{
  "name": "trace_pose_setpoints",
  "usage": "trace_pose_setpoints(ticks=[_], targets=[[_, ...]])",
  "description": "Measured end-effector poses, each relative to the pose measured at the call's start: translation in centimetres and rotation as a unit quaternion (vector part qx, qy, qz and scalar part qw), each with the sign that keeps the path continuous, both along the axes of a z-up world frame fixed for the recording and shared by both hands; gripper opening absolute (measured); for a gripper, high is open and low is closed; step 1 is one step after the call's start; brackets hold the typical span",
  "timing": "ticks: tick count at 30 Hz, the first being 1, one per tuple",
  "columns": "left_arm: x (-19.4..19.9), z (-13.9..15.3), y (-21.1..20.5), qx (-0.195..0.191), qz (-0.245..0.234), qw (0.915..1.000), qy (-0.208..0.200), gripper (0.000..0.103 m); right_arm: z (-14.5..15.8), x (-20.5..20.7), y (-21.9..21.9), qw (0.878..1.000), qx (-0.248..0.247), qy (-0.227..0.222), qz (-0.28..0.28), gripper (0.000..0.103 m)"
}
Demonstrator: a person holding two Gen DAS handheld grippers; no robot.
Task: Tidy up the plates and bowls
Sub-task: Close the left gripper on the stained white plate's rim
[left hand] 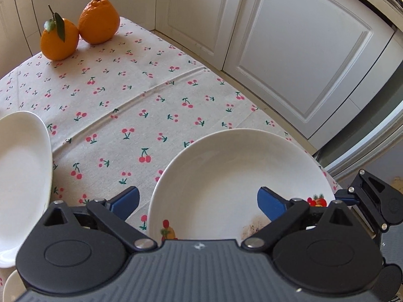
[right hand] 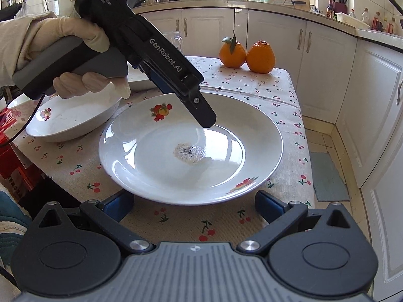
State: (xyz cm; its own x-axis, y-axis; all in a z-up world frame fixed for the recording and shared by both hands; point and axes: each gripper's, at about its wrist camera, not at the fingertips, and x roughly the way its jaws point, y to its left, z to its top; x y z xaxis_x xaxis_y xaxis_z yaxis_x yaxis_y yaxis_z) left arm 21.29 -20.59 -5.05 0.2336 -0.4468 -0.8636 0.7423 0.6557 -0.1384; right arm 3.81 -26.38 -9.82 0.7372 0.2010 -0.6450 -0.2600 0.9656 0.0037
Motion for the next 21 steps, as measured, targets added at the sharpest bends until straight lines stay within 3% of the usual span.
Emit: trace_pose_setpoints(ticks=[11,21], targets=[[1.4,-0.3,-0.3,0.003,-0.025,0.9991,0.034,0.068,0.5,0.9,0.1,1.0,-0.002,0.017,0.025,0.103],[1.4,-0.1,-0.5,0.01,-0.037,0.9988,0.032,0.066,0.8,1.4,0.2,0.999,-0.005,0.029,0.025,0.103]])
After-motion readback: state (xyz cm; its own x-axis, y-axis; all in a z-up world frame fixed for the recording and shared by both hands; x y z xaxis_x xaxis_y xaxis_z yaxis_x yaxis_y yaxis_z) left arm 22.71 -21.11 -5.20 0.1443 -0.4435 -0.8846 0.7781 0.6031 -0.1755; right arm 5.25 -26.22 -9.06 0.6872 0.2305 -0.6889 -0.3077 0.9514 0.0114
